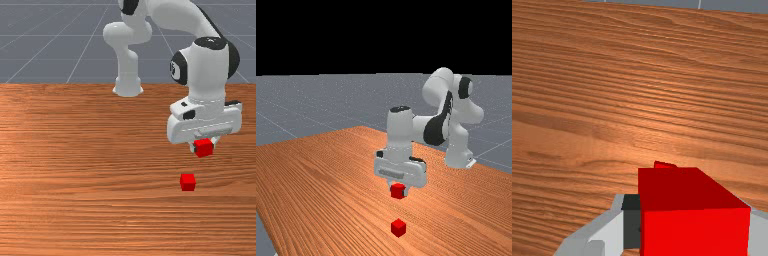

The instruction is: Stack all the cube

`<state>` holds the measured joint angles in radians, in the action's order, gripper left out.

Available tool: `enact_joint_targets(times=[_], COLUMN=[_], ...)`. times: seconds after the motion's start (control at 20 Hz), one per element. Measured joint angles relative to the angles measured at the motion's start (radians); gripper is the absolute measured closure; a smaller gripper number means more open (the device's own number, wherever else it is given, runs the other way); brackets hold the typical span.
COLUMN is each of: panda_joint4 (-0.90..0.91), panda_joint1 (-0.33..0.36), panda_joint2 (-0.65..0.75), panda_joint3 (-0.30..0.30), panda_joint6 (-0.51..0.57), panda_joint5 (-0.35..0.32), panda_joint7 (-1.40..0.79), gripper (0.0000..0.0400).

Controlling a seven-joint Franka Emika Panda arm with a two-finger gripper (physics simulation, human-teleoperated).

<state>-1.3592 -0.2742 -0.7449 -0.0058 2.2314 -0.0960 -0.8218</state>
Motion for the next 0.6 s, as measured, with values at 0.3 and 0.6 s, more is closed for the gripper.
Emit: enact_joint_targets(times=[0.3,0.6], panda_joint4=[0.064,0.065], panda_joint1=[0.019,0.015], panda_joint2=[-0.092,-0.122], panda_joint3=[-0.011,-0.003], panda_joint6=[0.002,0.01], panda_joint5=[0.005,0.002], panda_joint7=[0.009,0.013], gripper=[0.0206,0.0206])
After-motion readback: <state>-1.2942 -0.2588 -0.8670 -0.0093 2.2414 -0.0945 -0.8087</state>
